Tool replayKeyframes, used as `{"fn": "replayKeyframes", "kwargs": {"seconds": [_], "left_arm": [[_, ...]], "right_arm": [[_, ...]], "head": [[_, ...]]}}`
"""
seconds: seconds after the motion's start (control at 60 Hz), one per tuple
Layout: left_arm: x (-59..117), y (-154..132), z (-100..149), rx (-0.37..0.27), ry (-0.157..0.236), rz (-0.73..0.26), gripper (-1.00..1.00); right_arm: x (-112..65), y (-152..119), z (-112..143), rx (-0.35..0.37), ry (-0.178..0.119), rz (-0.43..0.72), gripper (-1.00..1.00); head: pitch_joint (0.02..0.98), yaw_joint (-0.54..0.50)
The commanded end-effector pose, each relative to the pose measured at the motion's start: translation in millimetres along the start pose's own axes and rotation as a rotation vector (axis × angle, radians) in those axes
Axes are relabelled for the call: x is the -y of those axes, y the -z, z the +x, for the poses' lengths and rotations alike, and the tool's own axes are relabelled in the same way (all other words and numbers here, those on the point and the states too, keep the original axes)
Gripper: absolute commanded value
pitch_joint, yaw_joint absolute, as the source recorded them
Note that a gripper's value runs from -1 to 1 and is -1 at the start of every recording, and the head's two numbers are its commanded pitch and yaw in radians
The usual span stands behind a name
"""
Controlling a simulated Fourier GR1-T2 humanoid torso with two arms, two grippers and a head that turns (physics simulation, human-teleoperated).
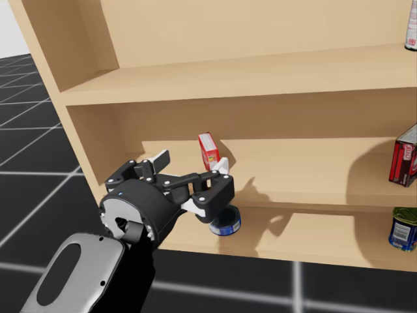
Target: Look through the shelves, find the gelatin box, and take it.
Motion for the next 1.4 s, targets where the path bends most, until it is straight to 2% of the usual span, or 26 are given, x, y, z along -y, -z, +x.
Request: {"fn": "replayKeyframes", "kwargs": {"seconds": [0.017, 0.217, 0.25, 0.383, 0.433, 0.483, 0.55, 0.767, 0.817, 0.85, 0.867, 0.883, 0.9, 0.917, 0.983, 1.167, 1.4], "left_arm": [[5.2, 19.1, -5.4, -0.021, -0.014, 0.037, -1.00], [8.6, 43.4, -12.9, -0.060, -0.036, 0.088, -1.00], [8.6, 47.6, -14.4, -0.067, -0.049, 0.093, -1.00], [7.8, 58.0, -17.7, -0.071, -0.045, 0.121, -1.00], [6.4, 63.8, -20.8, -0.068, -0.023, 0.145, -1.00], [4.9, 67.8, -22.6, -0.070, -0.038, 0.148, -1.00], [3.8, 73.0, -24.5, -0.064, -0.020, 0.168, -1.00], [4.3, 84.0, -25.7, -0.060, -0.014, 0.179, -1.00], [4.3, 86.2, -26.9, -0.061, -0.011, 0.179, -0.94], [3.8, 88.8, -30.1, -0.058, 0.002, 0.186, -0.68], [3.6, 89.4, -31.0, -0.058, 0.006, 0.188, -0.31], [3.3, 89.3, -31.8, -0.057, 0.008, 0.188, -0.06], [2.5, 91.1, -34.3, -0.063, 0.006, 0.187, 0.85], [2.5, 91.4, -35.0, -0.063, 0.011, 0.189, 0.92], [2.7, 92.3, -37.5, -0.064, 0.020, 0.186, 1.00], [4.3, 90.4, -38.7, -0.064, 0.038, 0.177, 1.00], [8.0, 63.9, -19.3, -0.006, 0.071, 0.156, 1.00]], "right_arm": [[0.6, 0.1, -0.1, 0.001, 0.000, -0.001, -1.00], [3.2, 0.1, 0.2, 0.004, -0.006, -0.009, -1.00], [3.7, 0.2, 0.3, 0.005, -0.006, -0.011, -1.00], [4.9, 0.3, 0.5, 0.007, -0.009, -0.016, -1.00], [5.3, 0.5, 0.4, 0.008, -0.012, -0.018, -1.00], [5.8, 0.6, 0.5, 0.009, -0.013, -0.021, -1.00], [7.1, 1.0, 0.9, 0.012, -0.015, -0.030, -1.00], [8.5, 1.1, 1.1, 0.017, -0.024, -0.040, -1.00], [8.5, 1.0, 1.1, 0.018, -0.025, -0.041, -1.00], [8.8, 1.1, 1.1, 0.019, -0.027, -0.043, -1.00], [8.9, 1.0, 1.1, 0.020, -0.027, -0.044, -1.00], [9.0, 1.1, 1.1, 0.020, -0.027, -0.044, -1.00], [9.6, 1.3, 1.1, 0.020, -0.028, -0.047, -1.00], [9.7, 1.3, 1.1, 0.021, -0.029, -0.048, -1.00], [11.0, 1.7, 1.2, 0.022, -0.031, -0.054, -1.00], [13.1, 2.1, 1.3, 0.024, -0.032, -0.062, -1.00], [13.8, 1.8, 1.5, 0.025, -0.032, -0.066, -1.00]], "head": [[0.566, 0.27], [0.563, 0.27], [0.563, 0.27], [0.561, 0.27], [0.559, 0.27], [0.557, 0.27], [0.555, 0.27], [0.554, 0.26], [0.554, 0.26], [0.554, 0.26], [0.554, 0.26], [0.554, 0.26], [0.555, 0.26], [0.555, 0.26], [0.558, 0.26], [0.558, 0.26], [0.552, 0.26]]}}
